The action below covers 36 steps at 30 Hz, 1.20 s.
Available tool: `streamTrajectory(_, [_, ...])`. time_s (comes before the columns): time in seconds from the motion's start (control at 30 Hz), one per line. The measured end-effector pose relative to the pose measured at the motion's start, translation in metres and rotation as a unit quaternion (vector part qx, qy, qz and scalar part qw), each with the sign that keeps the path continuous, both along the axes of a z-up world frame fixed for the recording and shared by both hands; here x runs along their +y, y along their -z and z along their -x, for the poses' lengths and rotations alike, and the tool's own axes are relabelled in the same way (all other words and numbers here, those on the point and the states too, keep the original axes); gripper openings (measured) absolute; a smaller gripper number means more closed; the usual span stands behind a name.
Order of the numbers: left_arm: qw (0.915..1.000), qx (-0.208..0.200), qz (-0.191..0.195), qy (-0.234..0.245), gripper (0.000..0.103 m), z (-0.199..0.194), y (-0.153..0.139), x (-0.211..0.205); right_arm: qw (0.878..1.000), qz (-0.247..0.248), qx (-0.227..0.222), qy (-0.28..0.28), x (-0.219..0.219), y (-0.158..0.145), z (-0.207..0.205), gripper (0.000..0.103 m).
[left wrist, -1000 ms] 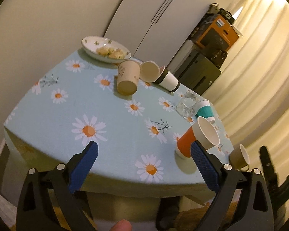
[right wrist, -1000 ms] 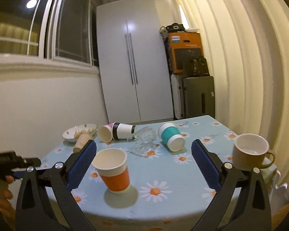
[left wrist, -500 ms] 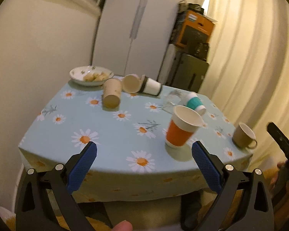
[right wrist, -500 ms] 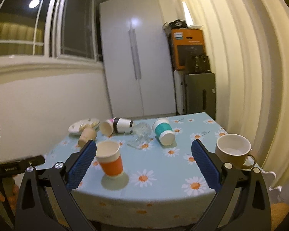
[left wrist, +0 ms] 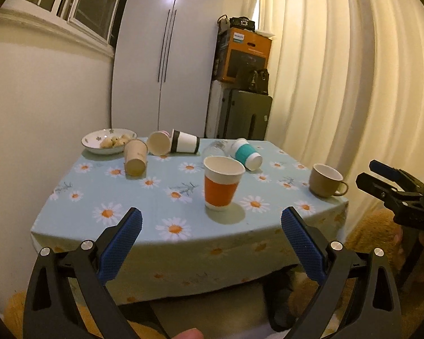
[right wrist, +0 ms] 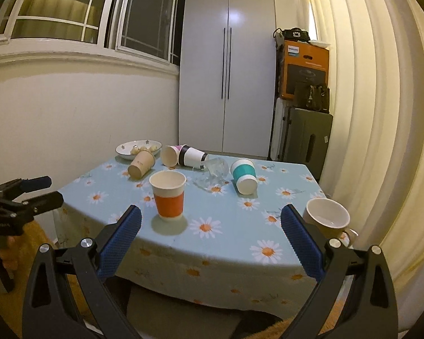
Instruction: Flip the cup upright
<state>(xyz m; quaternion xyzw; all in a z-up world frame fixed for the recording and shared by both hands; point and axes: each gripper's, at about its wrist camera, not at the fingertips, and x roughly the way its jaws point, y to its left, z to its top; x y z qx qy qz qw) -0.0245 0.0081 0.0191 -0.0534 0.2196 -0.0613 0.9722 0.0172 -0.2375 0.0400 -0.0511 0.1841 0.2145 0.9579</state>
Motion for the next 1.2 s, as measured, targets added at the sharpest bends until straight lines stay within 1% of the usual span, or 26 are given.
streamTrajectory(0.17, [0.9999, 0.010, -0.003, 0.006, 0.096, 0.012, 0.002, -0.009, 1.000, -0.005, 0.000, -0.006, -0.006, 0.004, 0.006, 0.098])
streamTrajectory(0.37, [0.9998, 0.013, -0.011, 0.009, 0.096, 0.018, 0.005, -0.018, 1.000, 0.013, -0.004, -0.017, 0.004, 0.008, 0.008, 0.098])
streamTrajectory(0.43, [0.9997, 0.015, -0.017, 0.010, 0.096, 0.016, 0.006, -0.020, 0.999, 0.022, -0.001, -0.027, 0.009, 0.011, 0.008, 0.098])
streamTrajectory(0.53, [0.9994, 0.020, -0.028, 0.008, 0.096, 0.012, 0.008, -0.023, 0.999, 0.038, -0.007, -0.029, 0.016, 0.014, 0.011, 0.098])
streamTrajectory(0.7, [0.9988, 0.025, -0.041, 0.006, 0.096, 0.011, 0.010, -0.027, 0.998, 0.048, -0.007, -0.032, 0.021, 0.017, 0.012, 0.098])
streamTrajectory(0.8, [0.9988, 0.028, -0.039, 0.005, 0.096, 0.011, 0.011, -0.026, 0.998, 0.048, -0.002, -0.028, 0.021, 0.019, 0.009, 0.098])
streamTrajectory(1.03, [0.9991, 0.039, -0.019, -0.001, 0.096, 0.008, 0.013, -0.018, 0.999, 0.043, 0.005, -0.019, 0.019, 0.019, 0.005, 0.098])
streamTrajectory(1.2, [0.9989, 0.042, -0.022, -0.004, 0.096, 0.008, 0.014, -0.020, 0.999, 0.042, 0.007, -0.015, 0.018, 0.020, 0.005, 0.098])
